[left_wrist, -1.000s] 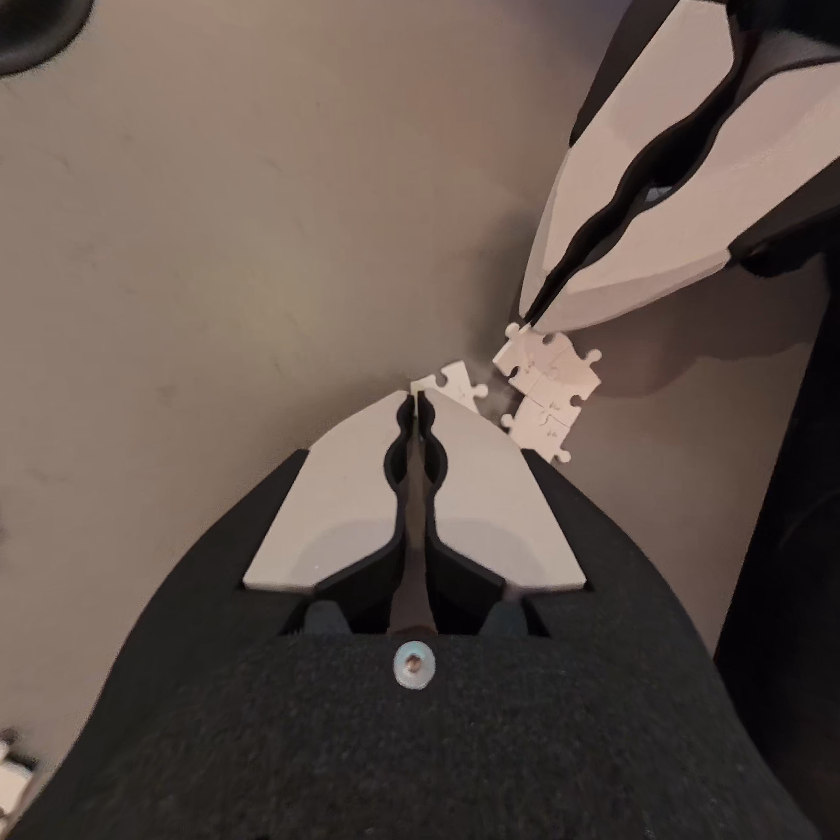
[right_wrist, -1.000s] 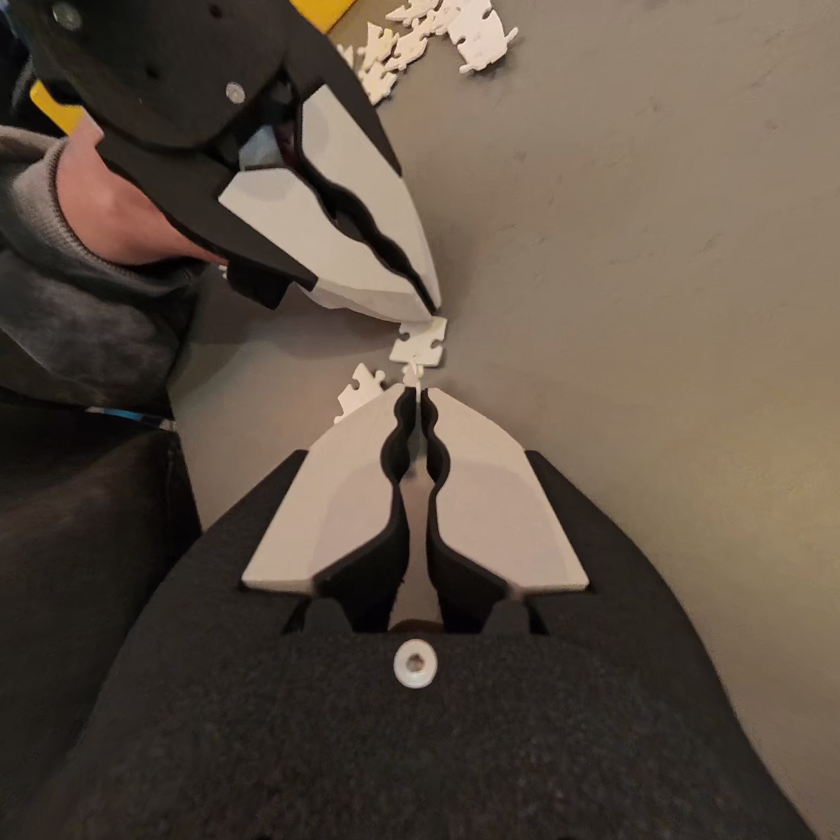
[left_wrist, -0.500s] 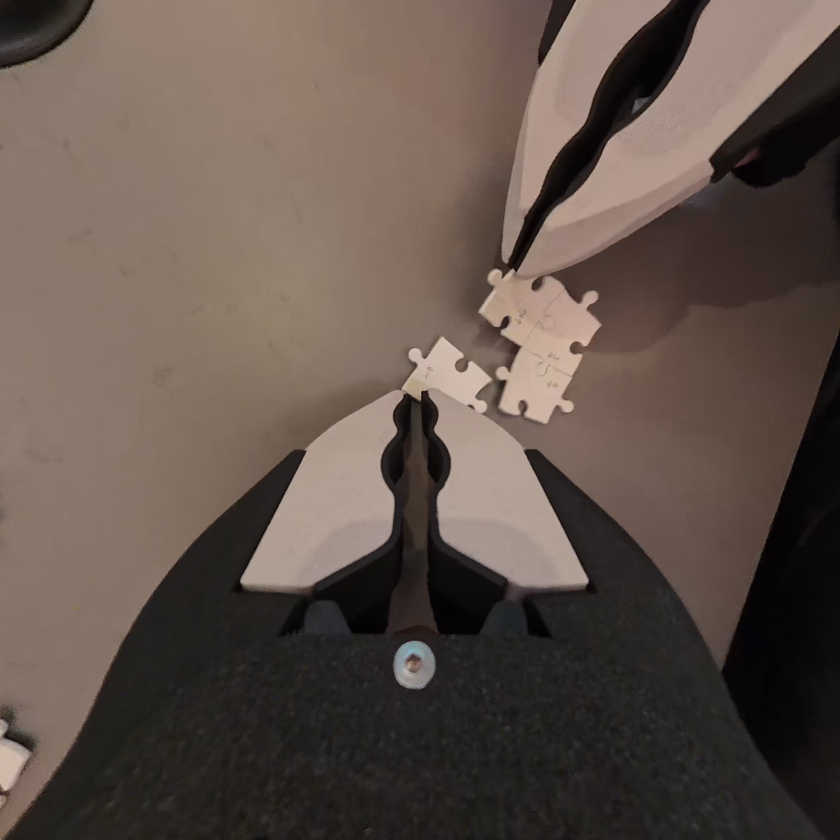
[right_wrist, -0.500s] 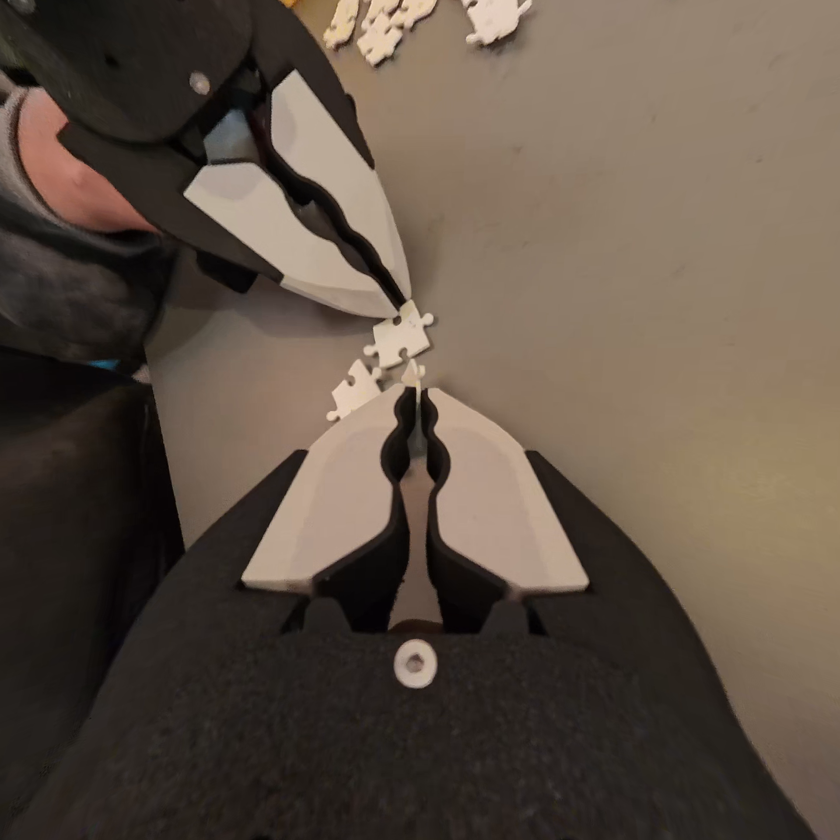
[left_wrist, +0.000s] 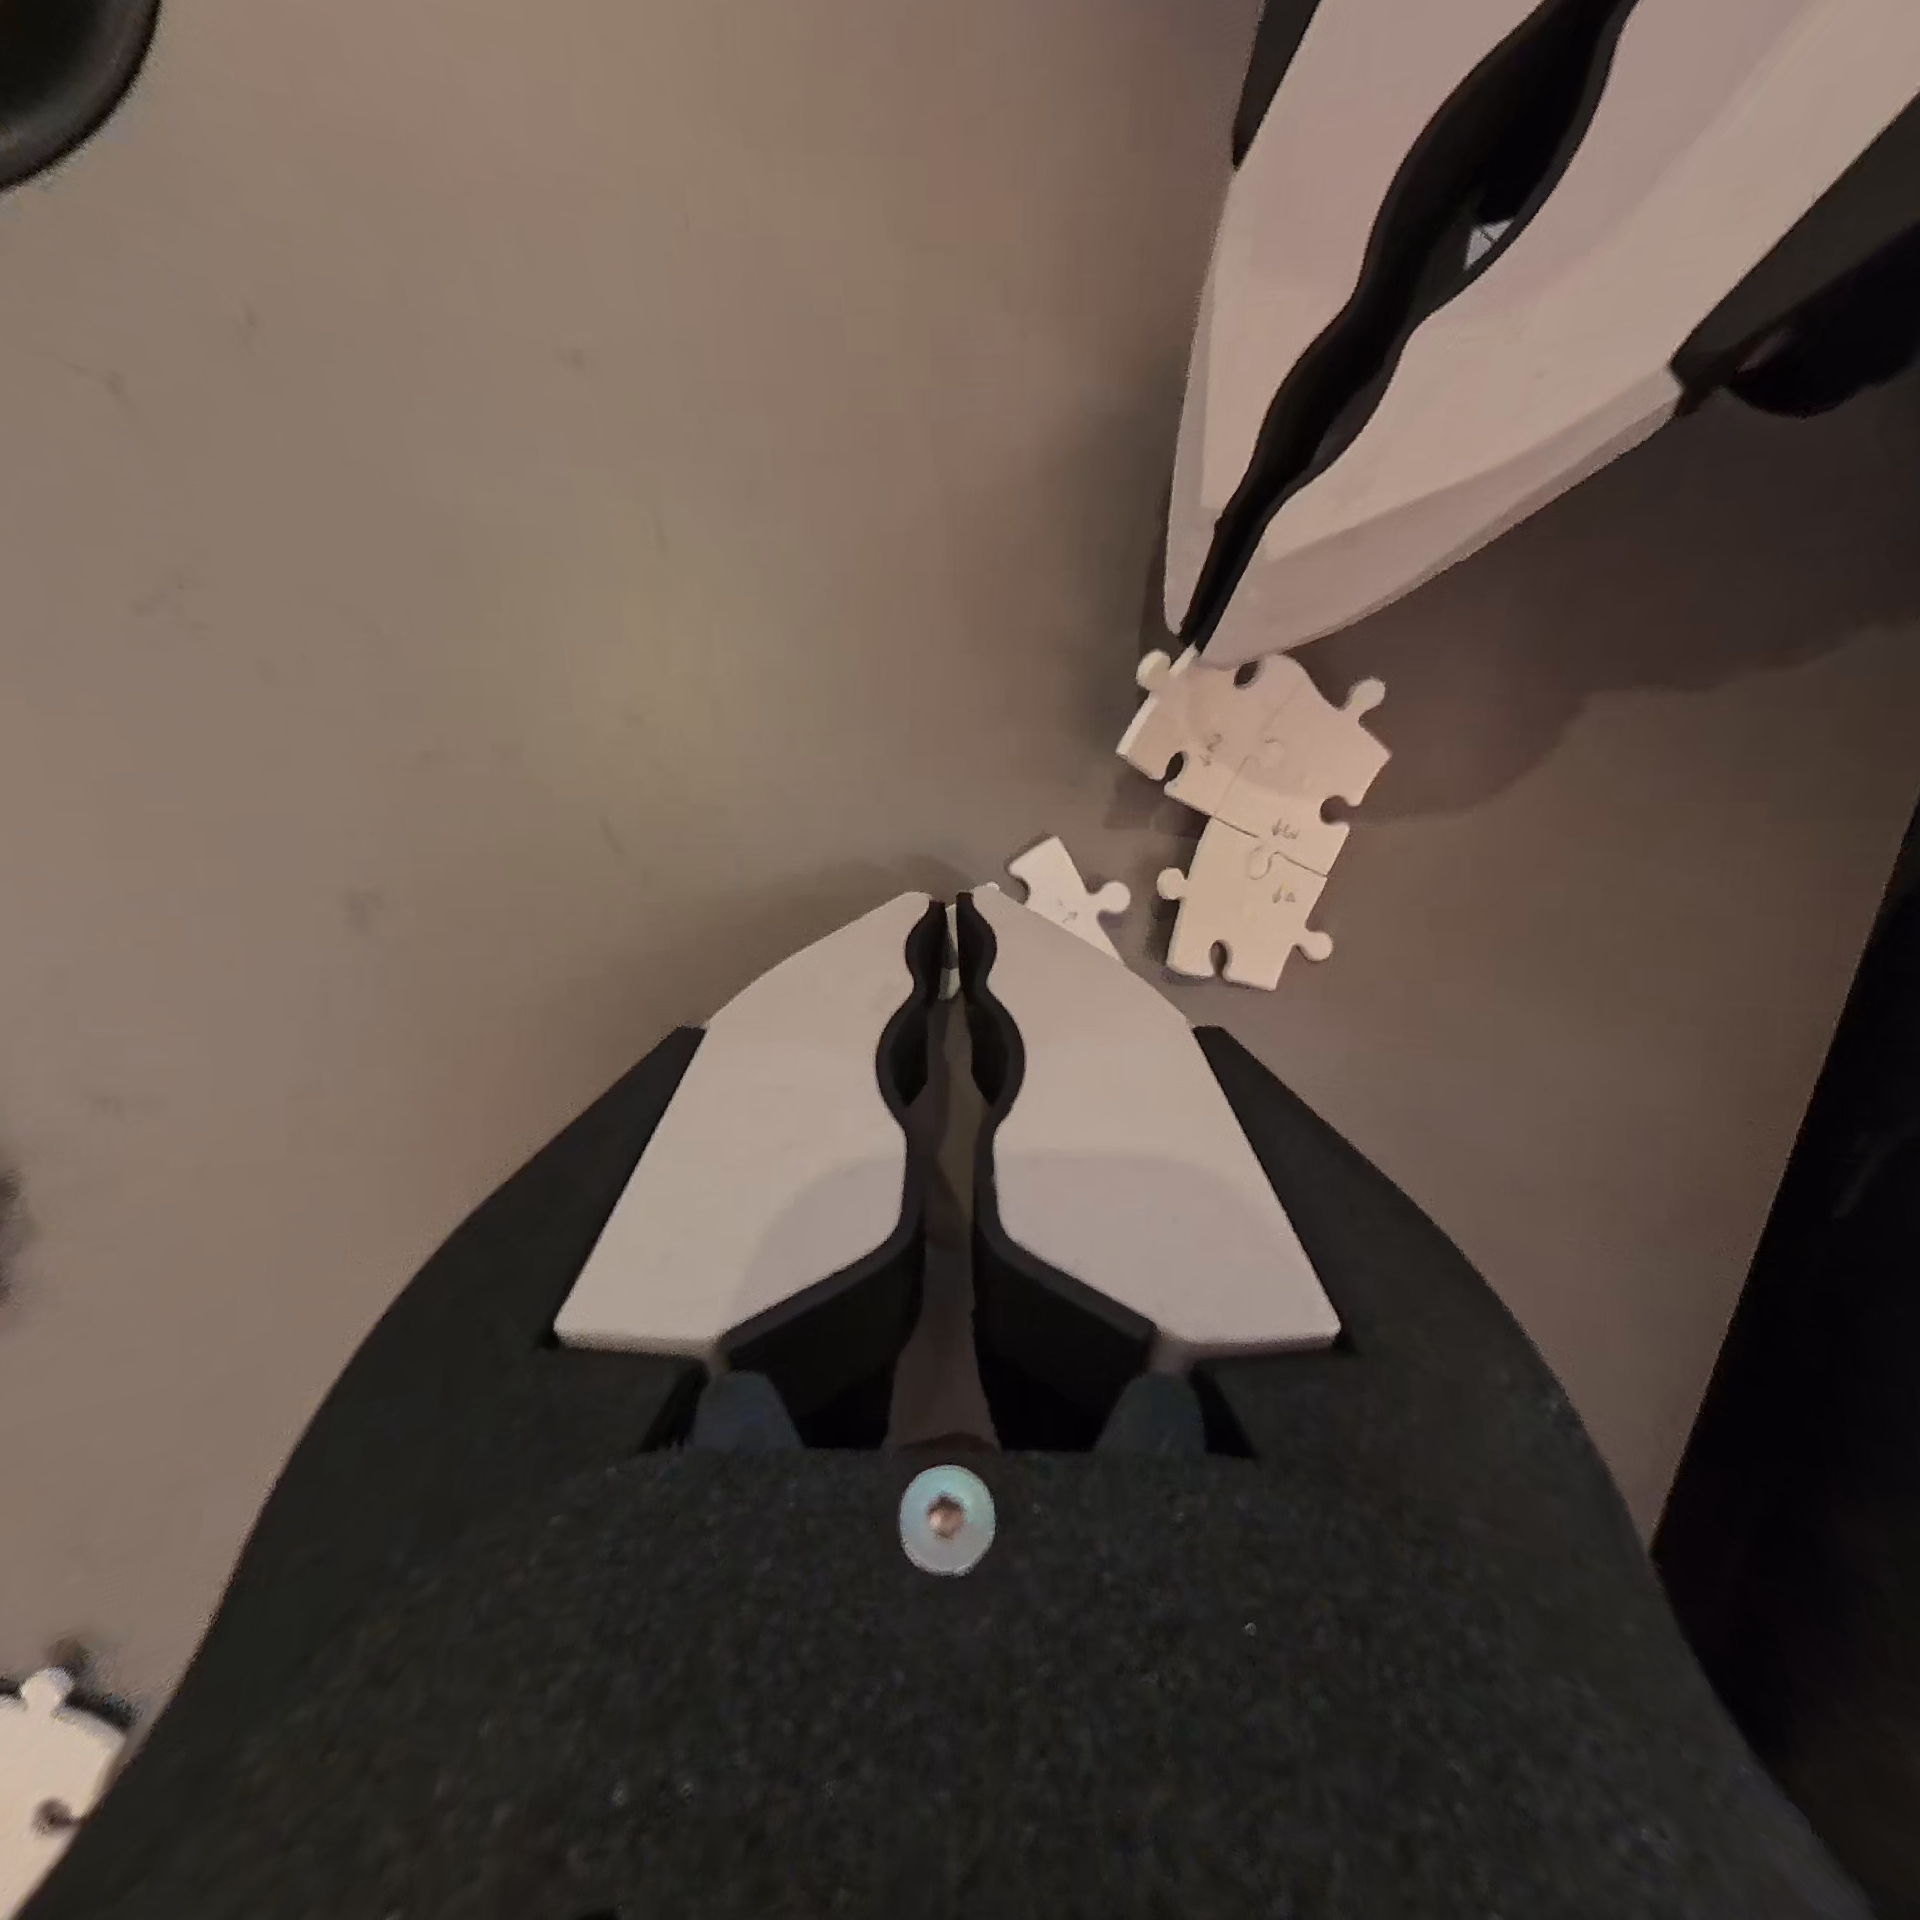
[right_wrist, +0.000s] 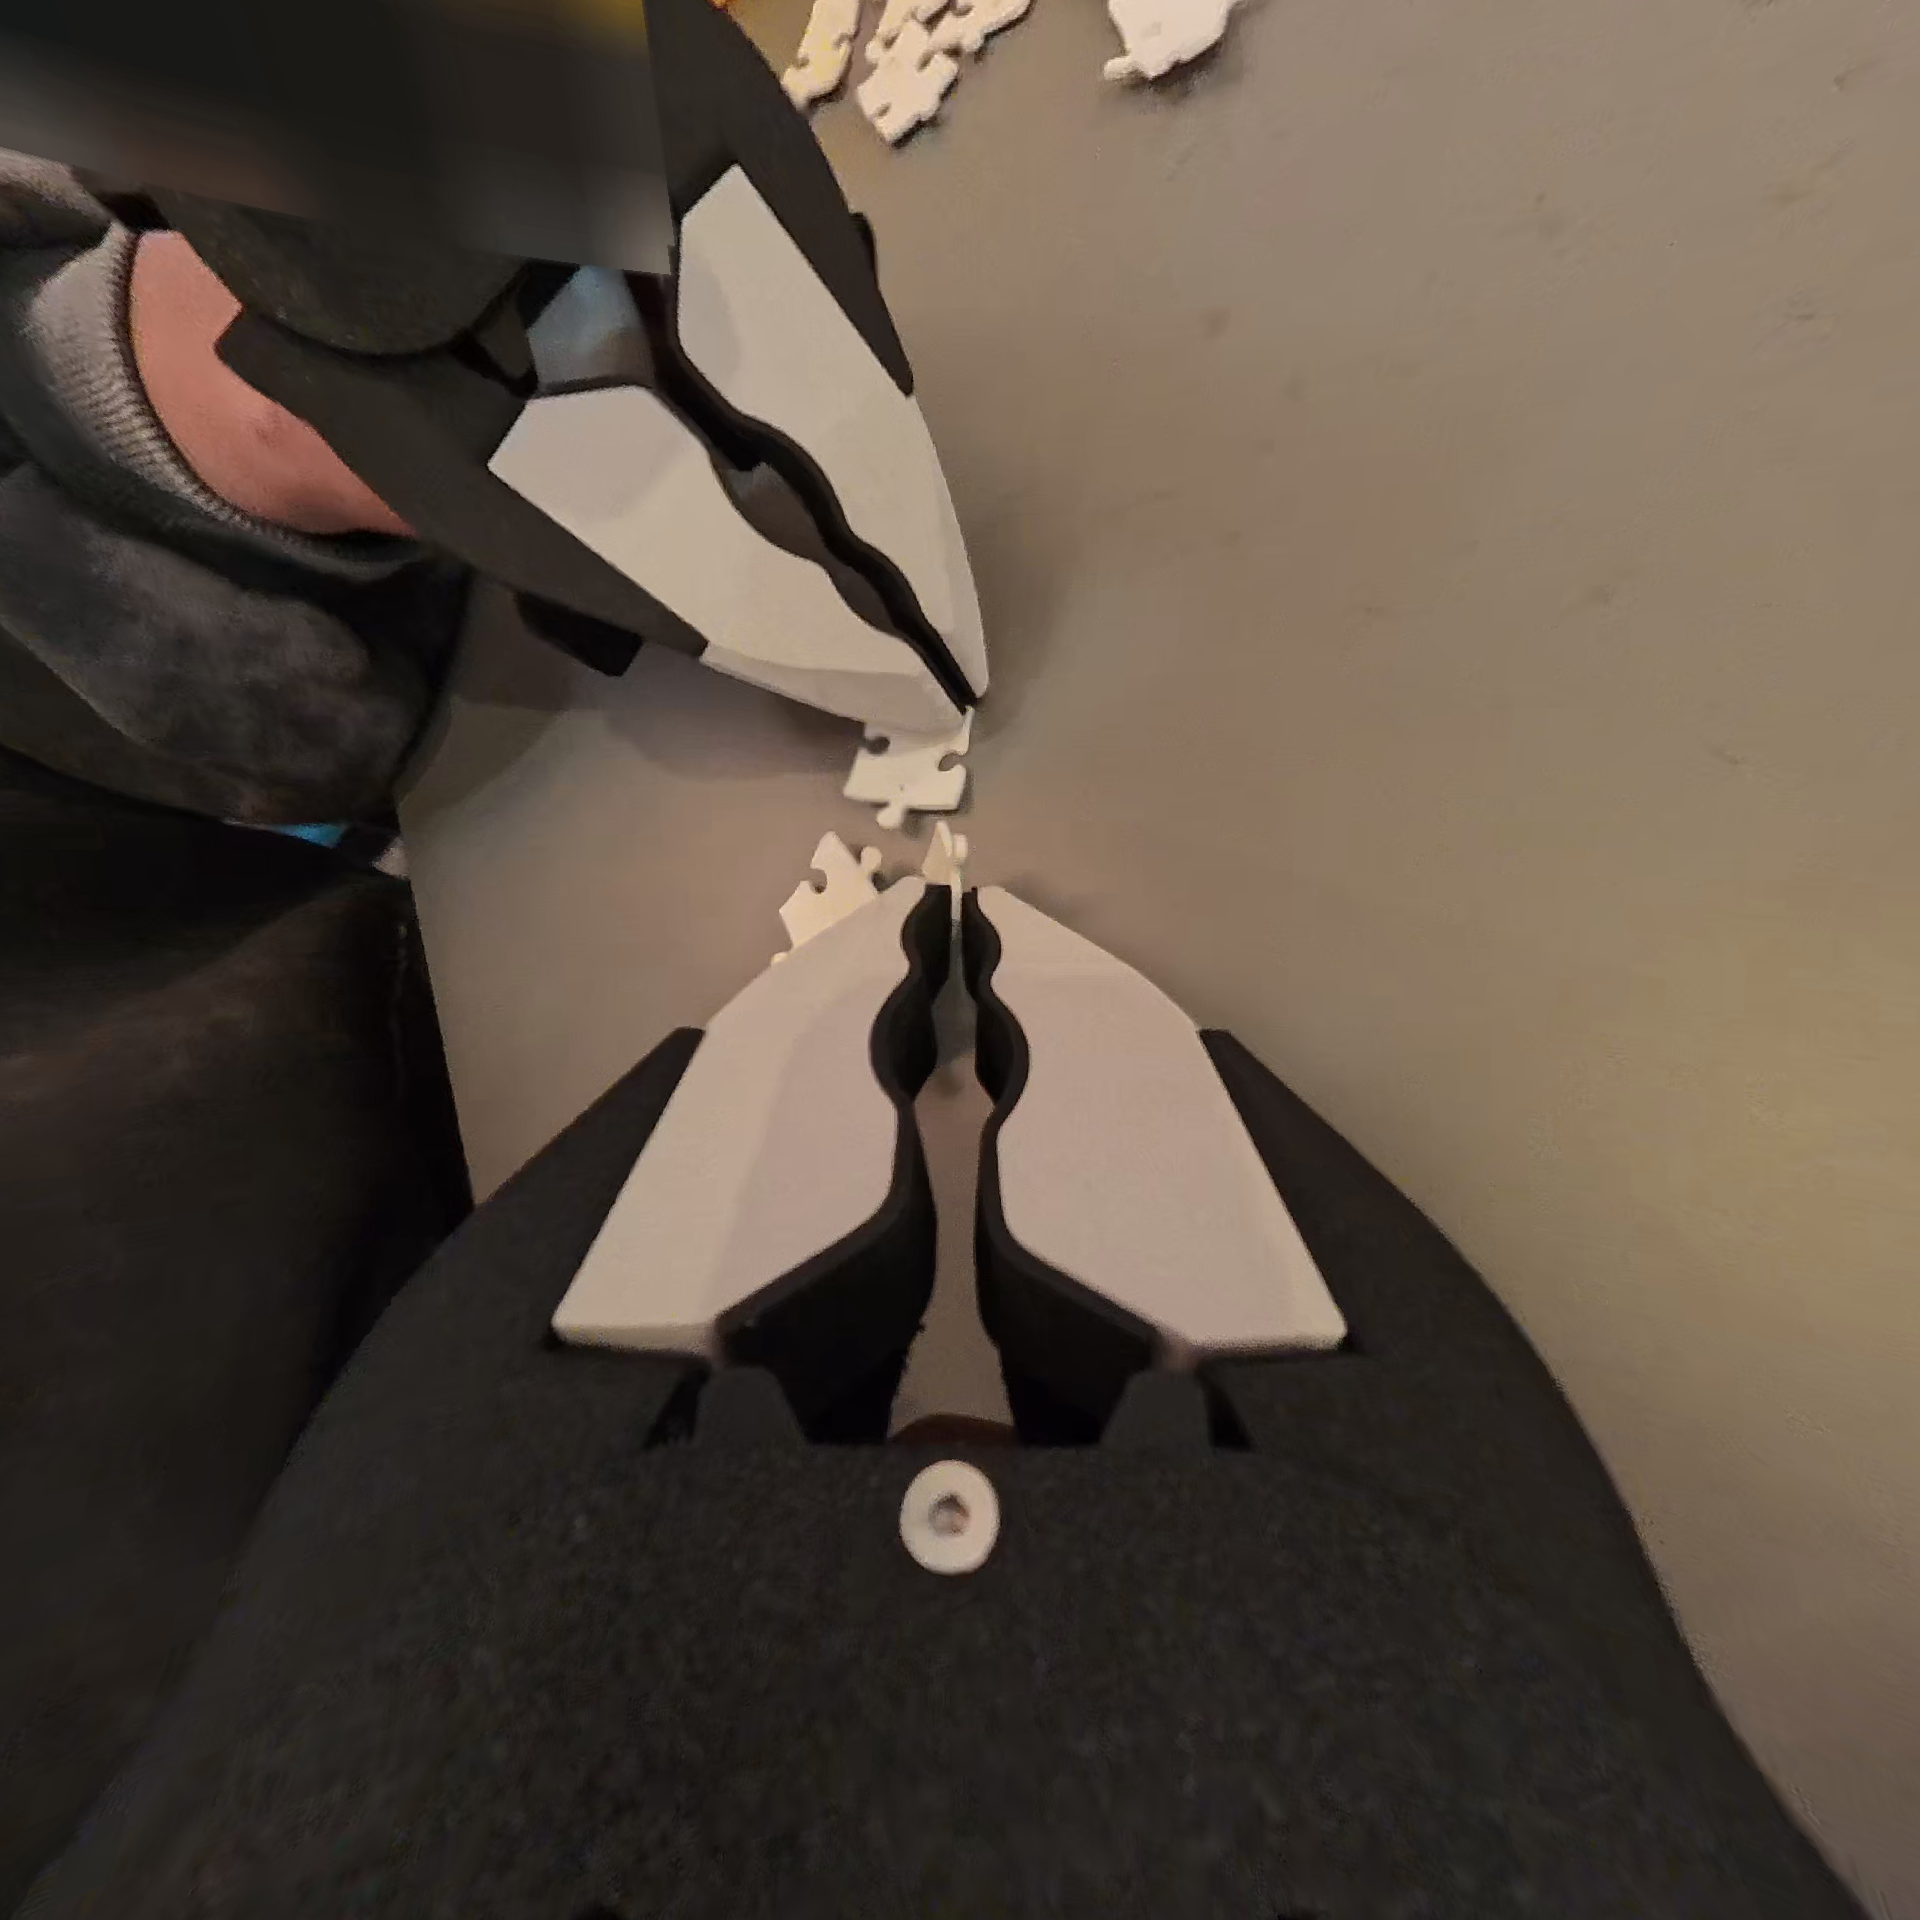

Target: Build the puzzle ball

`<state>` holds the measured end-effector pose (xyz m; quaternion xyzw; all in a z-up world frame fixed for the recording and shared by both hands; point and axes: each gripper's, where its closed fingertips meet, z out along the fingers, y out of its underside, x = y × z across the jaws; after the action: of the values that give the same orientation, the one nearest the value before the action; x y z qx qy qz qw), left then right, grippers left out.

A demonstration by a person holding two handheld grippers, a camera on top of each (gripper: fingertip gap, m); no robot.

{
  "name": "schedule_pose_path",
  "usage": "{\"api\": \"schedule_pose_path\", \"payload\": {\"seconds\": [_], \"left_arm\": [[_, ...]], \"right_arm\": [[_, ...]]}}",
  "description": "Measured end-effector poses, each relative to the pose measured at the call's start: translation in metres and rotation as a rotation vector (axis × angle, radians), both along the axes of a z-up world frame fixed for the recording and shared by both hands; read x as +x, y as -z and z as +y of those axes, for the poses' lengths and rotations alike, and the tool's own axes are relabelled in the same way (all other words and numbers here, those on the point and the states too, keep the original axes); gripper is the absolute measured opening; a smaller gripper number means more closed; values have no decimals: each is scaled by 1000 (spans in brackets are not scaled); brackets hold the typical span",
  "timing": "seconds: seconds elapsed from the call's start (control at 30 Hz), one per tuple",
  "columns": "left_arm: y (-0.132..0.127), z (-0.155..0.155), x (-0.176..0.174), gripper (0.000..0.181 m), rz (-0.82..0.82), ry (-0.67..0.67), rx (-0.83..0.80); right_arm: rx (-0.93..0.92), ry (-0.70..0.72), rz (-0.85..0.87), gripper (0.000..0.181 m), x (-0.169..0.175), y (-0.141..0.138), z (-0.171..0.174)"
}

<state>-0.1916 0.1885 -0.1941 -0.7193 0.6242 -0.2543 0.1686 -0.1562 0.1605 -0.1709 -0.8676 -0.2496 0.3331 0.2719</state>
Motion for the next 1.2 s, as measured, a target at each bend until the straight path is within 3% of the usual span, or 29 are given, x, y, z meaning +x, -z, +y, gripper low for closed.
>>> {"api": "schedule_pose_path", "payload": {"seconds": [0.47, 1.2], "left_arm": [[0, -3, -7, 1, -4, -49, -26], [-13, -13, -7, 2, -34, -52, -20]], "right_arm": [[-144, 132, 132, 2, -20, 6, 4], [-132, 138, 42, 3, -12, 17, 11]]}}
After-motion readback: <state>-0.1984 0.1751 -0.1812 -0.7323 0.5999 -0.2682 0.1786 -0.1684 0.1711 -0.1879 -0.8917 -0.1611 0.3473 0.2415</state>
